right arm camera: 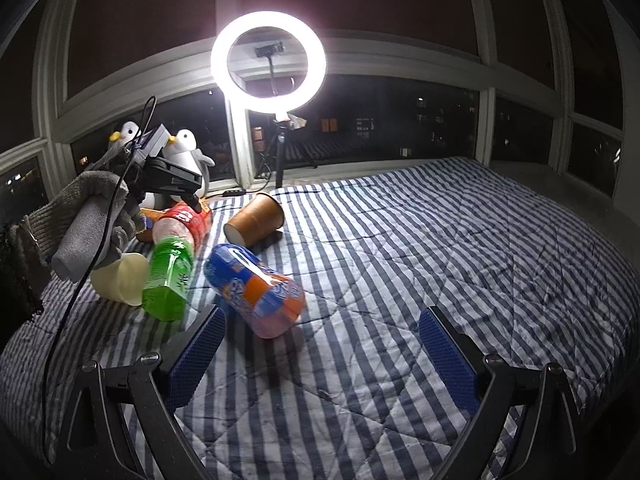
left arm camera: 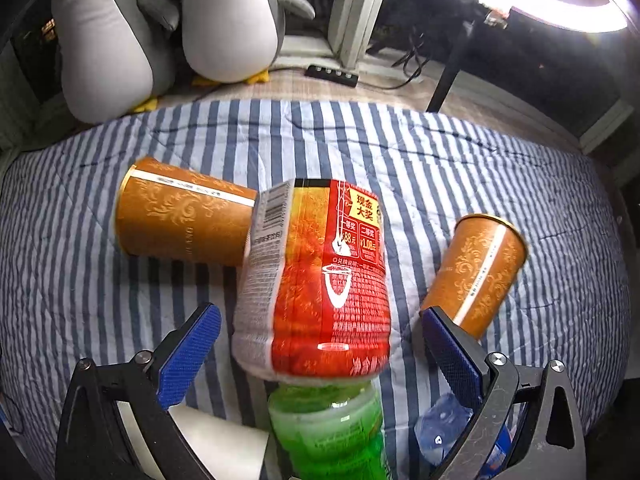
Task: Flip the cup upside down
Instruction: 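Move the left gripper to the red-labelled jar and close around it, then lift the red-labelled jar with the left gripper off the bed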
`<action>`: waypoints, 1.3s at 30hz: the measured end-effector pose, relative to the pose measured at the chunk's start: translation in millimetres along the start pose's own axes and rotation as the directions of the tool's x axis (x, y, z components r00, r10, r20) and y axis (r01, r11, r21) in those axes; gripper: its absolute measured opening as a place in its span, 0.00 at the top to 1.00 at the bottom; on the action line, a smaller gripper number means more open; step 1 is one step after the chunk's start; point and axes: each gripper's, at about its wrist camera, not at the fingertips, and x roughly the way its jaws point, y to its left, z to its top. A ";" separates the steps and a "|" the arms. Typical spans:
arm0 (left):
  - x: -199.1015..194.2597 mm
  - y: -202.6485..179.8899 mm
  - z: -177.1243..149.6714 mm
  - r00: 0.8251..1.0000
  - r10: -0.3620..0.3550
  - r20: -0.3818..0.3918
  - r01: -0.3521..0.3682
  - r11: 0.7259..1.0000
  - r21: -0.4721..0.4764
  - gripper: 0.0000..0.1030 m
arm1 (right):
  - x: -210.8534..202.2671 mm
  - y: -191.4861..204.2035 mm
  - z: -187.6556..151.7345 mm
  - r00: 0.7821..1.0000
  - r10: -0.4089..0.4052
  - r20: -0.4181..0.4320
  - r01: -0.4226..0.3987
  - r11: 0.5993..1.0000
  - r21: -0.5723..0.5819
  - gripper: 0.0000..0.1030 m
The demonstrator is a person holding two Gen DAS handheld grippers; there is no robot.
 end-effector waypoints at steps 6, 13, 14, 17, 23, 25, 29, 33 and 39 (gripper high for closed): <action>21.4 -2.0 4.6 0.999 0.014 -0.044 -0.014 1.000 -0.019 0.13 | 2.4 -7.4 -1.3 1.000 0.002 -0.006 -0.002 1.000 0.021 0.07; 22.0 1.9 7.8 1.000 0.007 -0.030 -0.007 1.000 -0.026 0.13 | 0.8 -12.0 -2.7 1.000 -0.002 -0.005 0.003 0.999 0.036 0.07; 18.8 3.3 6.7 1.000 0.000 -0.025 -0.001 0.999 -0.033 0.13 | 0.2 -12.2 -2.8 1.000 -0.003 -0.004 0.004 0.999 0.037 0.07; 8.0 6.6 5.2 1.000 -0.008 -0.002 0.008 0.999 -0.042 0.13 | -1.3 -13.5 -3.0 1.000 -0.008 0.000 0.008 0.999 0.037 0.07; -10.0 9.5 0.8 0.999 -0.032 0.030 0.033 0.998 -0.054 0.14 | -2.4 -13.4 -3.2 1.000 -0.004 0.002 0.004 0.999 0.042 0.07; -18.4 11.0 -0.3 0.998 -0.041 0.041 0.044 0.998 -0.055 0.14 | -2.9 -12.0 -2.7 1.000 -0.005 0.002 0.005 0.999 0.037 0.07; -41.6 12.7 -5.9 0.995 -0.059 0.076 0.062 0.997 -0.045 0.14 | -4.5 -10.0 -1.2 1.000 -0.007 0.006 0.006 0.999 0.036 0.07; -73.0 15.0 -19.3 0.989 -0.089 0.115 0.092 0.995 -0.023 0.14 | -9.2 -7.6 1.4 1.000 -0.005 0.021 0.004 0.999 0.035 0.07; -121.5 20.8 -71.2 0.983 -0.106 0.151 0.099 0.994 0.053 0.13 | -21.5 2.5 1.2 0.999 0.010 0.049 -0.011 1.000 0.024 0.07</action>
